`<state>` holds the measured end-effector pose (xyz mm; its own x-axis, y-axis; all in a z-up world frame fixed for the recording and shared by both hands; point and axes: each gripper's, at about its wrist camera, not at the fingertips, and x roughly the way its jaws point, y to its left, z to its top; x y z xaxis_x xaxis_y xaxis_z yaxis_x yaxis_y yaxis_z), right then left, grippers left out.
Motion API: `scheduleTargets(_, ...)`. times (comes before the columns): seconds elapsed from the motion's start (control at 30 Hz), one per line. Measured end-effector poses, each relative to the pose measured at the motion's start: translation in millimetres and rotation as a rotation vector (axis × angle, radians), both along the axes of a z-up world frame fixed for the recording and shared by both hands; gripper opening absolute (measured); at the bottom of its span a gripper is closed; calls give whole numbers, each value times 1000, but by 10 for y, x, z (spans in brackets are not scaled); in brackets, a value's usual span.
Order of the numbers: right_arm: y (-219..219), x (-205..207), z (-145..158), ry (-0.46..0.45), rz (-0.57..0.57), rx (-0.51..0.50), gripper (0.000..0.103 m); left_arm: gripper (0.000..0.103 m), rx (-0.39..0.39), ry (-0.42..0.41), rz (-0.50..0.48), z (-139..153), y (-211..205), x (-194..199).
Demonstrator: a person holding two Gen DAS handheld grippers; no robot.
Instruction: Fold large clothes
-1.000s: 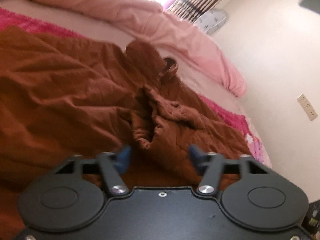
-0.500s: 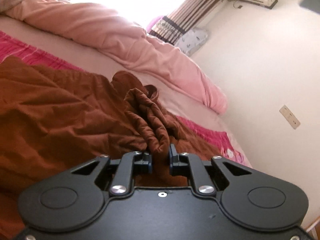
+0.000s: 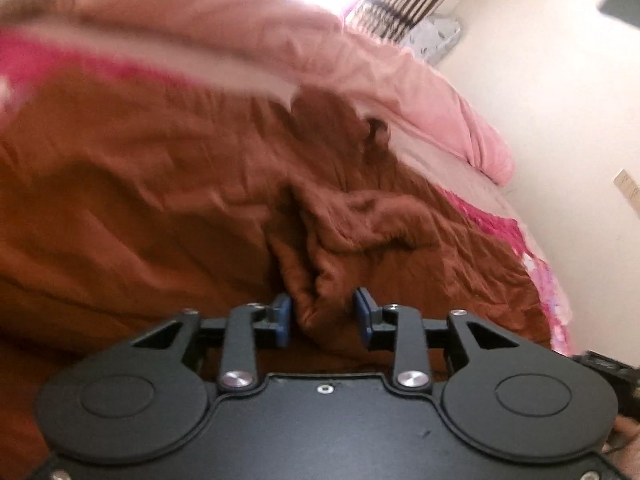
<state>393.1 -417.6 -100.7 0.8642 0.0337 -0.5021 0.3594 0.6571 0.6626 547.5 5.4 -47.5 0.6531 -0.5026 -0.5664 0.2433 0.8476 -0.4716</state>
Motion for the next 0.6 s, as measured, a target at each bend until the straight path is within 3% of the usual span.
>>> scheduleTargets(0.1,168,-186,292,74,-12,-185,41,40,98,-115,31,291,52,-199)
scheduleTargets(0.2,330,-350,572,8,-57,-361,45,41,96,-156,-10,473,-38,-245)
scheduleTargets(0.33,492,-239,743,-132,2,-423,49,42,112,-180,-72,462,-361,-194)
scheduleTargets(0.47,584,72,654,-108,28,-459,49,42,136,-132,-92,209,-580,-3)
scheduleTargets(0.6,562,307,415,-27,34,-476,49,42,158,-69,-79,-73,-629,187)
